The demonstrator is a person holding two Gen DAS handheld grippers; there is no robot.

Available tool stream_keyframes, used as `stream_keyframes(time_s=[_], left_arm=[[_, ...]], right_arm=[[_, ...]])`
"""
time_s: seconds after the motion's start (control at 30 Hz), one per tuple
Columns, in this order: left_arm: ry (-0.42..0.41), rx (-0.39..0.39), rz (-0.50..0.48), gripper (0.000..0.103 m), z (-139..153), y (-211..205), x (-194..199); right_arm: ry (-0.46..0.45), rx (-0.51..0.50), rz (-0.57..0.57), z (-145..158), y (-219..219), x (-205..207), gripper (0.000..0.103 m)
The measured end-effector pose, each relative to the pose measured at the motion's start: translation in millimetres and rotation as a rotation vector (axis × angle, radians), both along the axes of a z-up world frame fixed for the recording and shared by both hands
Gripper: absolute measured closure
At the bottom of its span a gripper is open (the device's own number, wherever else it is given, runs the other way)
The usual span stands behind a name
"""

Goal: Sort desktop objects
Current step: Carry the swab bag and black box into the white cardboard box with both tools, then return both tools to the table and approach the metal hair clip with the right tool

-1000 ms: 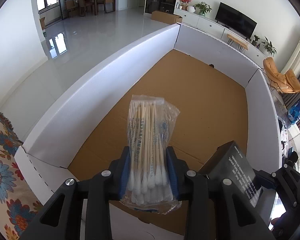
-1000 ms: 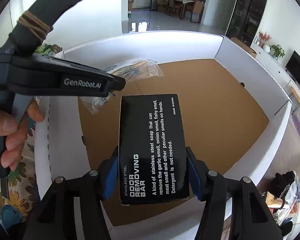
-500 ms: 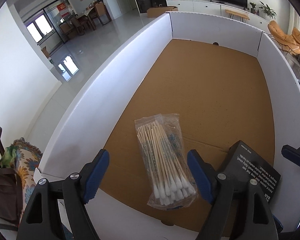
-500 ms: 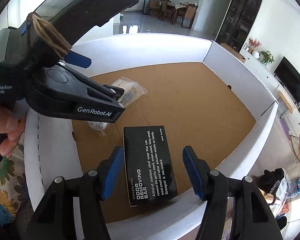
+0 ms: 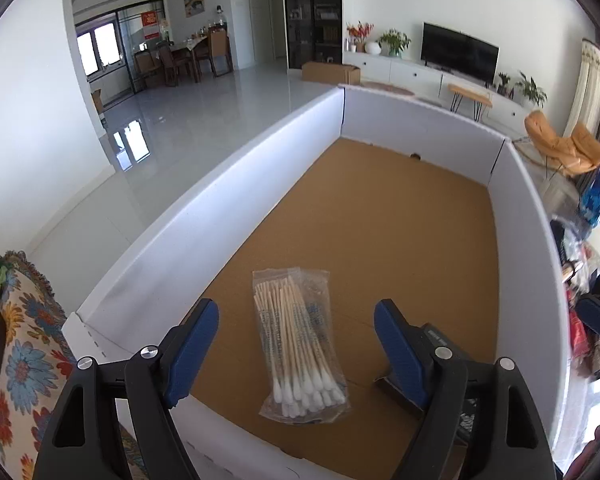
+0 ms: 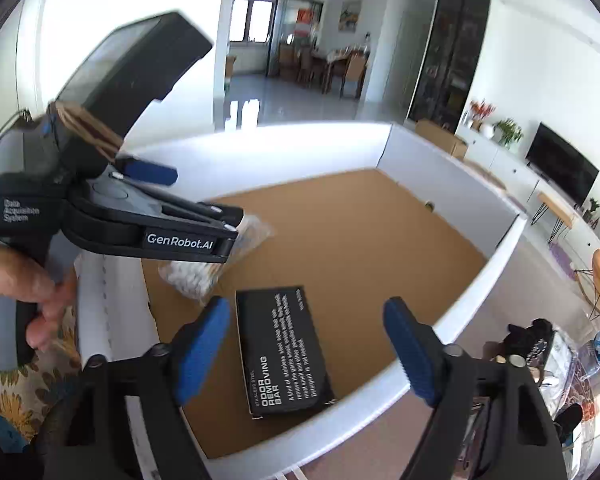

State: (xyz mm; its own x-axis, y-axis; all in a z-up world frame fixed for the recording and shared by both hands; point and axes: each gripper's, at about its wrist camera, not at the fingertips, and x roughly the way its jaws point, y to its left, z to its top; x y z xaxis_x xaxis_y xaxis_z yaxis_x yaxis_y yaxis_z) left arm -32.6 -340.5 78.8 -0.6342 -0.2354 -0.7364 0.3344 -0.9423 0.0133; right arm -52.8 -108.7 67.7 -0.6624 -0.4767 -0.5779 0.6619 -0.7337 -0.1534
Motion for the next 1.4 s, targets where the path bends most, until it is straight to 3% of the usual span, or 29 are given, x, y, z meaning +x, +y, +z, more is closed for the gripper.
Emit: stream_keyframes(time_s=[0.1,0.23,0.33,0.47,0.57,0.73,0.83,0.97,1.13,1.4], left_arm=[[0.072,0.003,-0.026,0.023,24,21,16],[0.152,-0.008,-0.157,0.022,51,84,35],[0.19,0.005,-0.278,0.004,60,139,51],[0.17,0.041,-0.453,0.003,55,216,70],[0.089,0.061,-0.54,0.003,22,265,75],[-0.081,0.05,-0.537,0.003,-57,309,61],[-0.117,0.044,-0.499,0.003,-81,308,58],[-0.121,0.012,-0.461,0.003,-92,295,56],[-0.124,0.02,-0.45,0.003,-101,288,56],[-0.118,0.022,-0.441,0.0,-104,283,52]], right_arm=[[0.068,-0.081,-0.061,17,51,21,0.0],[0.074,-0.113,-0.204,10,136,61,0.0],[-0.001,-0.135,-0.369,-10,212,69,0.0],[-0.183,-0.147,-0.584,-50,307,78,0.0],[-0.292,-0.127,-0.675,-75,350,78,0.0],[-0.333,-0.077,-0.675,-94,369,91,0.0],[-0.347,-0.062,-0.65,-101,363,92,0.0],[-0.343,-0.001,-0.632,-105,347,86,0.0],[-0.354,0.014,-0.579,-104,327,72,0.0],[-0.361,0.016,-0.584,-102,311,28,0.0]])
